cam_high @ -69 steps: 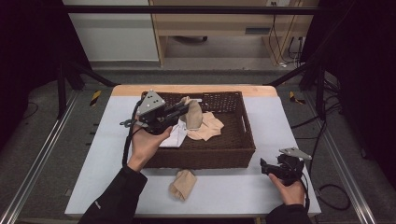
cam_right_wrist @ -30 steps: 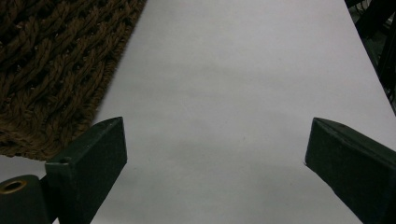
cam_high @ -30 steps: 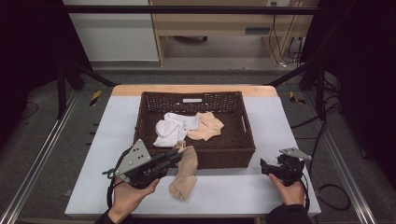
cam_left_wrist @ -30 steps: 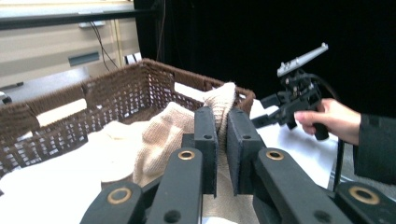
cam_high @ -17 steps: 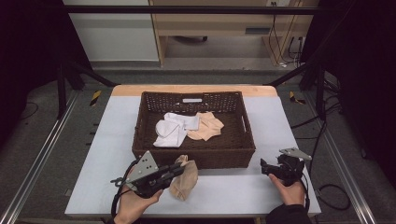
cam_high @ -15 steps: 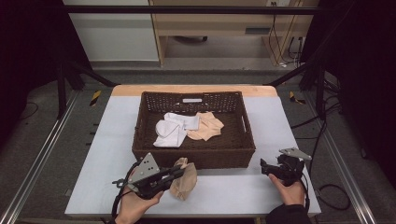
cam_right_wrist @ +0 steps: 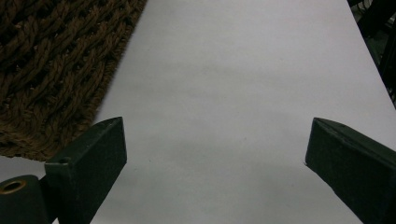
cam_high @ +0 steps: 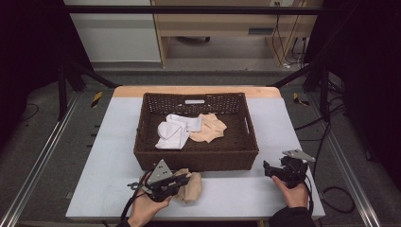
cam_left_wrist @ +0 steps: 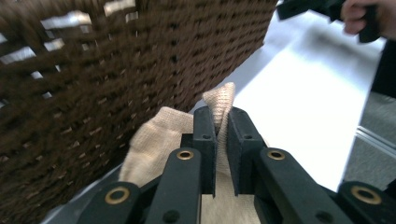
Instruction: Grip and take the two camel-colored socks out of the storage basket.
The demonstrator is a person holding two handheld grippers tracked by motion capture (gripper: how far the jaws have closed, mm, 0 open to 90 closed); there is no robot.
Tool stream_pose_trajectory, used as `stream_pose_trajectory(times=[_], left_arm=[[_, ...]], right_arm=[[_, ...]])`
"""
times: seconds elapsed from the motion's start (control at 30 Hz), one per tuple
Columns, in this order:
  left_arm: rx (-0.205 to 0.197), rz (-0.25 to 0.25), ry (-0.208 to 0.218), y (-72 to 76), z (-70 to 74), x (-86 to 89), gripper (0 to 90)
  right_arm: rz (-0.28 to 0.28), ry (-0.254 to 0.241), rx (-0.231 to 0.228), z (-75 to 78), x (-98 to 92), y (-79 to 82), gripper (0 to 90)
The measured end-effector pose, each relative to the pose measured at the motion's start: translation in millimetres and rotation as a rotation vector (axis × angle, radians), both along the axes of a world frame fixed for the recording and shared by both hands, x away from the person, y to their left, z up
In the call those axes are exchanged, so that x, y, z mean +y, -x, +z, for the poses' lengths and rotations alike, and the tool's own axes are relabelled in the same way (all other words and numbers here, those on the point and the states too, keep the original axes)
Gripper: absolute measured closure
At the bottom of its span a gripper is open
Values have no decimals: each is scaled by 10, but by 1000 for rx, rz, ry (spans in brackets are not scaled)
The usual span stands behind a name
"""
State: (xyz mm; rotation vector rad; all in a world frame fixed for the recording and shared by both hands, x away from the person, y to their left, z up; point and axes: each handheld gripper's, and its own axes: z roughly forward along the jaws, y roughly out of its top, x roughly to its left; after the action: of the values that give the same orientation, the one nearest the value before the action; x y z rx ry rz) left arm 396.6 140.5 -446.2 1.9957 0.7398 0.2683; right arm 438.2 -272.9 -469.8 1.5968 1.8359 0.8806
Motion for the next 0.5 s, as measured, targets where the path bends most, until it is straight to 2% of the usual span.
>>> stream_pose_trajectory(times=[0.07,0.13,0.23,0.33,0.43,0.5], left_arm=[[-2,-3,-22,-19,-67,-24,800],[-1,-1,-24,-23,-81,-28,788],[-5,9,-24,-31,-94,-15,659],[-28,47,-14,-30,-73,48,526],[-29,65,3,-28,-58,103,455],[-30,93,14,-24,-40,213,428]], right_arm=[[2,3,-2,2,-4,-2,56],[3,4,-4,2,-5,-3,56],[4,4,-3,2,-4,-4,56],[5,1,-6,8,-3,1,56],[2,0,-6,12,-4,1,55],[0,-4,-10,17,-8,3,54]])
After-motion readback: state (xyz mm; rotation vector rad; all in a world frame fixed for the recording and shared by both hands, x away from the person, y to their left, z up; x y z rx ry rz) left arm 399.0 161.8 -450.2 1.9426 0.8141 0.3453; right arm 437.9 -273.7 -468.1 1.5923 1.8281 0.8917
